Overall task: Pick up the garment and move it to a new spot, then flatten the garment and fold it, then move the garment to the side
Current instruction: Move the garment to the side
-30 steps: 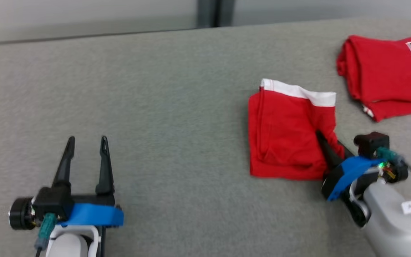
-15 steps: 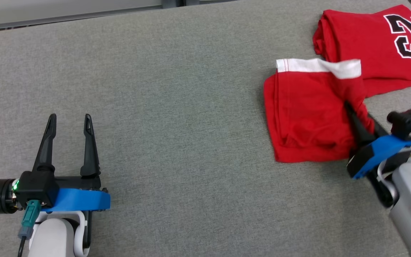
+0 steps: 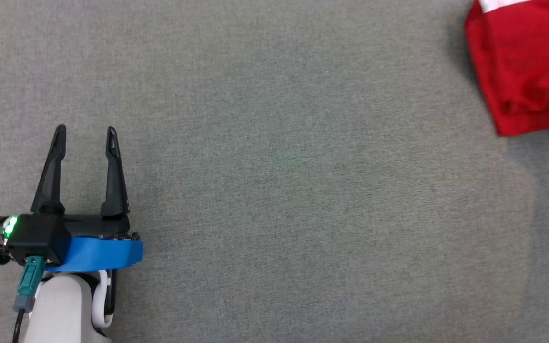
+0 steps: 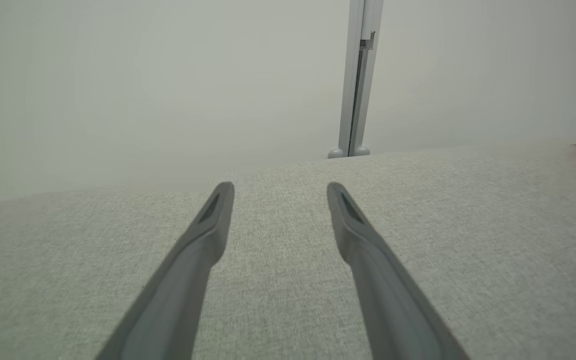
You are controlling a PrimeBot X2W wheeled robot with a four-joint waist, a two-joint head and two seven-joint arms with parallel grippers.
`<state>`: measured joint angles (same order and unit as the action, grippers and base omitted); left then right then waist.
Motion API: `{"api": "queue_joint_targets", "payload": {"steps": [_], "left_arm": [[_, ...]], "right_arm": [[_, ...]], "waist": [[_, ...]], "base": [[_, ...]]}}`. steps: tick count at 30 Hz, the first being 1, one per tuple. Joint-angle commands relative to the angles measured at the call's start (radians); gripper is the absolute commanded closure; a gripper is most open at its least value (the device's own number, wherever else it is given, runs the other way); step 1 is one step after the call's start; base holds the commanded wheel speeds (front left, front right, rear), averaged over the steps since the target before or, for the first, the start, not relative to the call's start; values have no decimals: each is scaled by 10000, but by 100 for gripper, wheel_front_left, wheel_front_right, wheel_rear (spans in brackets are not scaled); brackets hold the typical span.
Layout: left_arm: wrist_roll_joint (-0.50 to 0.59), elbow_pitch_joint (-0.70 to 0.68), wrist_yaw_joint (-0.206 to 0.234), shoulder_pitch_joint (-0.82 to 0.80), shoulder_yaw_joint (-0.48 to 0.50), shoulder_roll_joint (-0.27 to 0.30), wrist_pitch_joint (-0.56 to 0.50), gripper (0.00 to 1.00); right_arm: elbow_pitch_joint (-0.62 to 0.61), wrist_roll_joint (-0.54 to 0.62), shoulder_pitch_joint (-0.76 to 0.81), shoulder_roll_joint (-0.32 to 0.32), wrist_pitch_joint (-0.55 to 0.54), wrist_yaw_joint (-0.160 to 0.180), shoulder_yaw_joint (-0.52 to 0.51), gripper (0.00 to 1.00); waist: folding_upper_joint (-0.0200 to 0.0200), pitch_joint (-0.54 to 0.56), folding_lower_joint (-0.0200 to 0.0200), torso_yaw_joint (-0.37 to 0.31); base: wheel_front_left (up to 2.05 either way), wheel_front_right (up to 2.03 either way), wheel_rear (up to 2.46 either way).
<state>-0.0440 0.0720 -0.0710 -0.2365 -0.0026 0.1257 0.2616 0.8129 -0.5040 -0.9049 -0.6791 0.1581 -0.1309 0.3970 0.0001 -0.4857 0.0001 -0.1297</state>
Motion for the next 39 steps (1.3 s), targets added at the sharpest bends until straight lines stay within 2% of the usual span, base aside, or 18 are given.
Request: {"api": "queue_joint_targets", "payload": {"steps": [1, 6, 14, 15, 16, 19, 25, 29, 32, 39], "left_arm": [[22, -88, -31, -267, 23, 101, 47, 0], [90, -337, -15, -470, -48, 160, 47, 0], [76, -567, 43, -488, -69, 243, 47, 0], [83, -573, 60, -493, -76, 248, 47, 0], [84, -574, 62, -498, -85, 247, 47, 0], [61, -511, 108, -504, -82, 251, 47, 0], [-94, -374, 173, -272, 7, 178, 47, 0], [-190, -261, 262, -5, 83, 106, 47, 0], [-266, -189, 316, 273, 147, 61, 47, 0], [-441, 22, 416, 1101, 407, -69, 47, 0]], "right_arm": [[85, -208, -289, -200, -89, 3, 35, 100], [816, -407, -1089, -1163, -409, 3, 237, 100], [1991, -69, -1920, -1008, -423, 6, 346, 100], [2162, 68, -2045, -971, -335, 6, 340, 74], [2311, 158, -2137, -904, -243, 6, 333, 0], [2787, 384, -2346, -758, 134, 6, 242, 0], [3784, 1300, -2885, -880, 873, 6, -167, 0], [3783, 1569, -2808, -500, 1047, 3, -404, 0], [3057, 1642, -2447, -207, 1077, 4, -674, 0], [362, 1904, -502, 1016, 1078, 3, -1596, 0]], "waist": [[-1, -204, -1, 168], [-1, -499, -1, 384], [-1, -747, -1, 499], [-1, -769, -1, 506], [-1, -777, -1, 517], [-1, -705, -1, 554], [-1, -230, -1, 580], [-1, 342, -1, 552], [-1, 847, -1, 504], [-1, 2136, -1, 485]], "base": [[0, 0, 0], [0, 0, 0], [0, 0, 0], [0, 0, 0], [0, 0, 0], [0, 0, 0], [0, 0, 0], [0, 0, 0], [0, 0, 0], [0, 0, 0]]}}
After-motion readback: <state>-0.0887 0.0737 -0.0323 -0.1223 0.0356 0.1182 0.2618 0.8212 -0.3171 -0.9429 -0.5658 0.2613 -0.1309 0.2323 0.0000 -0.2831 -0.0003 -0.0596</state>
